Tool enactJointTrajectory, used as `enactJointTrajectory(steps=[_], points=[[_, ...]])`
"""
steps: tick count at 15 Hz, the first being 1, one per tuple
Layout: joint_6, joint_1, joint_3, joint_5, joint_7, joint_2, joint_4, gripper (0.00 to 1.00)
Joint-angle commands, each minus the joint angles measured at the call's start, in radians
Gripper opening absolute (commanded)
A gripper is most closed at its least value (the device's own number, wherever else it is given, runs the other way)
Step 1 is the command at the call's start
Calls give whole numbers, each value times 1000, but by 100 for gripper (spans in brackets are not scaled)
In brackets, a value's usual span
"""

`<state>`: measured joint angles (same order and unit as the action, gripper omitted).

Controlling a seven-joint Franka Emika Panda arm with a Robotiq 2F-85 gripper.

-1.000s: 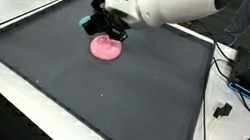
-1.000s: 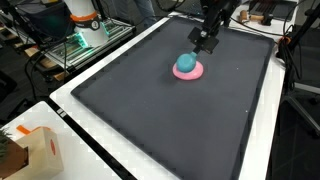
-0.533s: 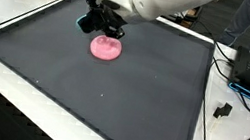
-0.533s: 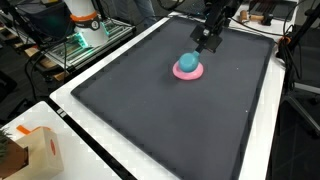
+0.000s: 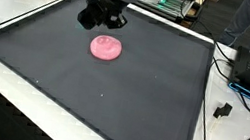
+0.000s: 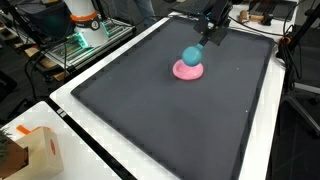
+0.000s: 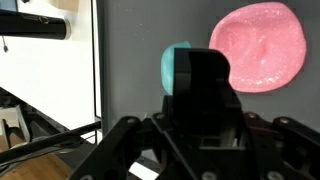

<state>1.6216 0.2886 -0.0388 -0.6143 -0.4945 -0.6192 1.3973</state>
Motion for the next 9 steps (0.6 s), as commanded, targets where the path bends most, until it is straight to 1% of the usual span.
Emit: enactJointTrajectory(steps=[1,4,9], points=[[37,-44,-14,101,142,67,23,25],[44,-72,-13,186,244,109,25,25],[50,-142,-24,364,400,175,37,25]])
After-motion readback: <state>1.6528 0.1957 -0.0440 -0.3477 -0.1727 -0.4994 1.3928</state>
